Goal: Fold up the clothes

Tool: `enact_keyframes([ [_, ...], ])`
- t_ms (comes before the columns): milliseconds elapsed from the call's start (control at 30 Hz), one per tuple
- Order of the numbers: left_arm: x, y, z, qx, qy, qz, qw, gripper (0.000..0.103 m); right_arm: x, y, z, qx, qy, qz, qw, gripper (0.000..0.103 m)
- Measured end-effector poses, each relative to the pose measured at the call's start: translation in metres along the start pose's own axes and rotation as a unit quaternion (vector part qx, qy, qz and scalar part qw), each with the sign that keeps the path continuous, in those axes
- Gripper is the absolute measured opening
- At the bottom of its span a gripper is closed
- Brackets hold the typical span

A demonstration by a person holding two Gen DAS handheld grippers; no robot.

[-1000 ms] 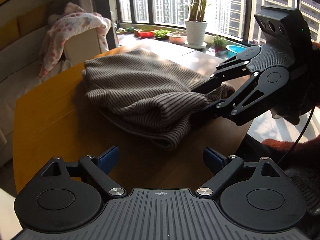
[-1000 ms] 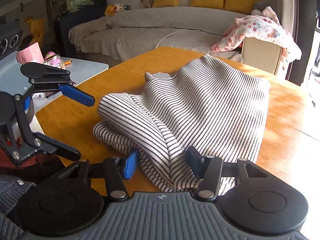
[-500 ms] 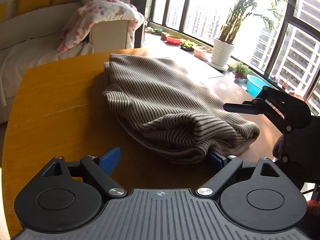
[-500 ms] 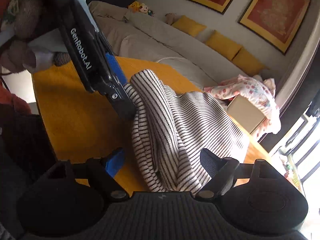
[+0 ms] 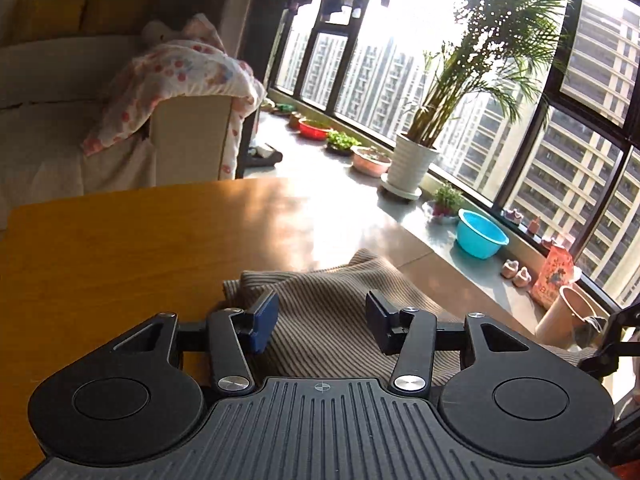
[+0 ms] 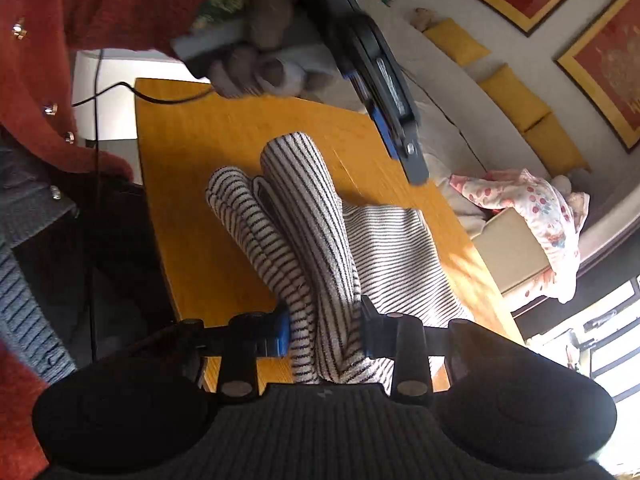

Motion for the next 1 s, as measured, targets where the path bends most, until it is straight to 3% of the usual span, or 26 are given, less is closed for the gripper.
enact_keyframes([
  [133,0.041,0.018,0.017,0.013,-0.011,0.064,0.9978,0.044,-0.024,-0.019,-0.022,-0.057,-0.013,-0.003,0.998,0.032],
  [233,0.044,0.027,0.020,0.023,-0.001,0.071,0.9972,0.045,0.004,-0.020,-0.063,-0.052,-0.024,-0.005,0.998,0.032],
  [367,0.036,0.027,0.038,-0.020,0.025,0.072,0.9969,0.046,0.071,0.000,-0.092,-0.019,-0.072,-0.007,0.997,0.035],
  [500,0.005,0.023,0.060,-0.063,0.016,0.048,0.9967,0.047,0.137,0.028,-0.099,0.012,-0.086,0.015,0.996,0.036],
  [633,-0.034,0.003,0.070,-0.085,0.020,-0.001,0.9961,0.062,0.149,0.035,-0.104,0.063,-0.087,-0.012,0.994,0.036],
  [767,-0.046,-0.025,0.042,-0.078,0.086,-0.033,0.9927,0.078,0.144,0.040,-0.103,0.090,-0.068,-0.023,0.993,0.038],
  [867,-0.027,-0.024,0.006,-0.034,0.105,-0.021,0.9937,0.078,0.133,0.049,-0.111,0.129,-0.049,-0.027,0.990,0.057],
  [1000,0.018,-0.015,-0.006,0.038,0.028,-0.001,0.9989,0.066,0.113,0.064,-0.129,0.192,-0.018,-0.031,0.981,0.079],
])
Point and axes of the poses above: each gripper's, at about its wrist camera, not at the fingertips, and x roughly the way its jaws point, z to its left, y to its underside, the point moved 6 cm from there along x, roughly the way its jaws point, and after that the axes turned 11 degrees about -x, right-handed, at the moved point
